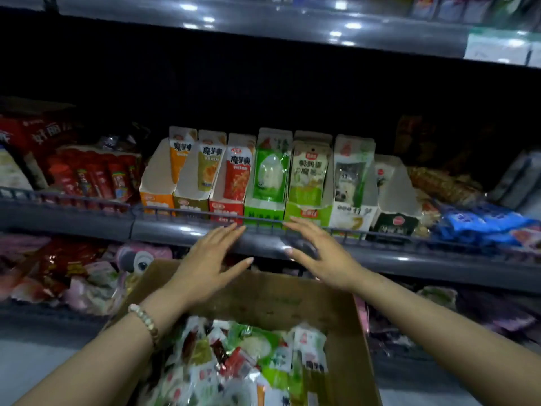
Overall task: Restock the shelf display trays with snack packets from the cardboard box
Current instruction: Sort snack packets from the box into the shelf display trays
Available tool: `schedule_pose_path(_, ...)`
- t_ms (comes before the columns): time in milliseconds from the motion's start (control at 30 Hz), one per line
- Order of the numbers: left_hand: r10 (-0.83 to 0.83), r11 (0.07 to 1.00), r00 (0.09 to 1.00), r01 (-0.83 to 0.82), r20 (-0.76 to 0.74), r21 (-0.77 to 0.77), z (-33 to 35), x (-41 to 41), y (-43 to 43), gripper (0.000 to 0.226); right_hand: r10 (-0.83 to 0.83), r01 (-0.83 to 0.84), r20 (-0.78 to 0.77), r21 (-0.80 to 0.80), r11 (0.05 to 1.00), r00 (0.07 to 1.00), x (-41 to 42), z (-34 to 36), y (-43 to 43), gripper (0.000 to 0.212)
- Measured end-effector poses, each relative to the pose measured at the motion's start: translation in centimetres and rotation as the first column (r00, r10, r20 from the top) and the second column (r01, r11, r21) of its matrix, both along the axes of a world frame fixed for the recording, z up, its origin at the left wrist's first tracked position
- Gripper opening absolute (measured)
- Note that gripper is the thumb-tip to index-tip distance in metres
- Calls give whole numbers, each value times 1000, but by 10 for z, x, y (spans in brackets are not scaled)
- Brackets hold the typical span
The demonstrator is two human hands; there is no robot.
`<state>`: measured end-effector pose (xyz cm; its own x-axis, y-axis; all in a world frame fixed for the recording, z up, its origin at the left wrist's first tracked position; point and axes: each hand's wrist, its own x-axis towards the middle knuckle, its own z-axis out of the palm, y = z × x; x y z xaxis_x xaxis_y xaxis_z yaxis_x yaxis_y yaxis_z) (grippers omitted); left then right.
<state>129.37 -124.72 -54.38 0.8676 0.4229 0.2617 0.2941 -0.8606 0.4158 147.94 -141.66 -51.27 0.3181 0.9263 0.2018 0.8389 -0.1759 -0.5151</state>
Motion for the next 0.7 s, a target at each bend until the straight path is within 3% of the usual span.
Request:
schedule_pose_path(167, 8, 995, 985, -24, -174, -94, -62, -45, -20, 90, -48, 22, -160, -159, 987, 986, -28, -79, -33, 50)
schedule_pose_path(300, -23, 978, 939, -50, -344, -202, -104, -63, -28, 107, -242, 123, -360, -322, 939, 901, -43, -140, -40, 54)
schedule_pose_path(400, -60, 958, 880, -82, -470, -274, -127, -65, -29, 114, -449, 238, -481, -438, 867, 753, -50, -177, -37, 59)
schedule_pose_path(467, -60, 953, 840, -113, -540, -282, -142, -61, -29, 95, -581, 325, -534, -500, 803, 614, -50, -200, -32, 67)
schedule_pose_path(567, -60, 949, 806, -137, -589, -285, -162, -47, -27, 73, -745, 466, -521, -580, 668, 417, -44, -232, -28, 104)
schedule_pose_path(700, -76, 913, 795, -186, -601, -362, -189, -22, -21, 73, -839, 560, -522, -654, 509, 153, -31, -262, -28, 108)
